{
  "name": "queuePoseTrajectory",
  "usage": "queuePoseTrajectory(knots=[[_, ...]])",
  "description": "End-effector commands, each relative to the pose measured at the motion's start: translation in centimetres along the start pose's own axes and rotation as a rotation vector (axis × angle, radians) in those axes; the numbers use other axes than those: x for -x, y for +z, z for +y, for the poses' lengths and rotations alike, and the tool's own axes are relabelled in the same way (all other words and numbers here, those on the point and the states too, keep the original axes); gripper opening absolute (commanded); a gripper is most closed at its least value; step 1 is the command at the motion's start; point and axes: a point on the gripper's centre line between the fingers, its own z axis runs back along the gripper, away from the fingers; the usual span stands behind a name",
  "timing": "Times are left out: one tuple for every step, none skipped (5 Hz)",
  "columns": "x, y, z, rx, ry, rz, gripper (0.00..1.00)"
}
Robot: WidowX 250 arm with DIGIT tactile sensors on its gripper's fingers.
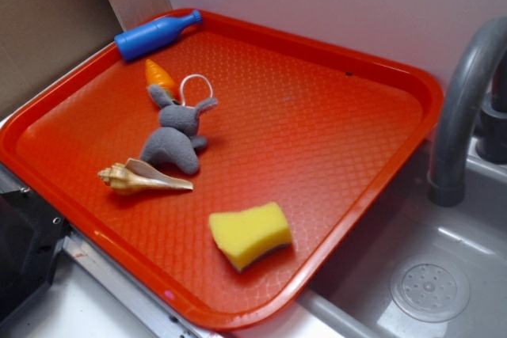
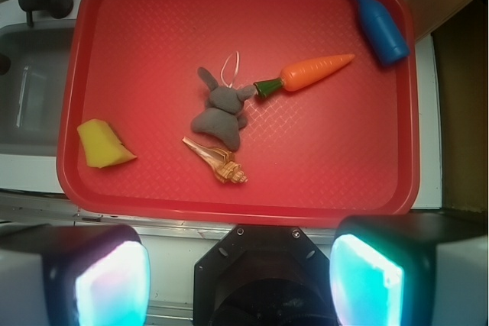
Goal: Grab the green sponge.
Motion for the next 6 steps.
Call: queuePoseTrajectory(knots=[[0.0, 0.0, 0.0, 0.0, 0.0, 0.0, 1.0], [0.0, 0.4, 0.8, 0.009, -0.02, 0.011, 1.0], [0.0, 0.4, 0.8, 0.009, -0.02, 0.011, 1.0], [0.0, 0.4, 0.8, 0.009, -0.02, 0.011, 1.0], [0.0, 0.4, 0.8, 0.009, -0.02, 0.011, 1.0], [-1.3, -2.5, -1.9, 0.038, -0.134, -0.005, 1.0]])
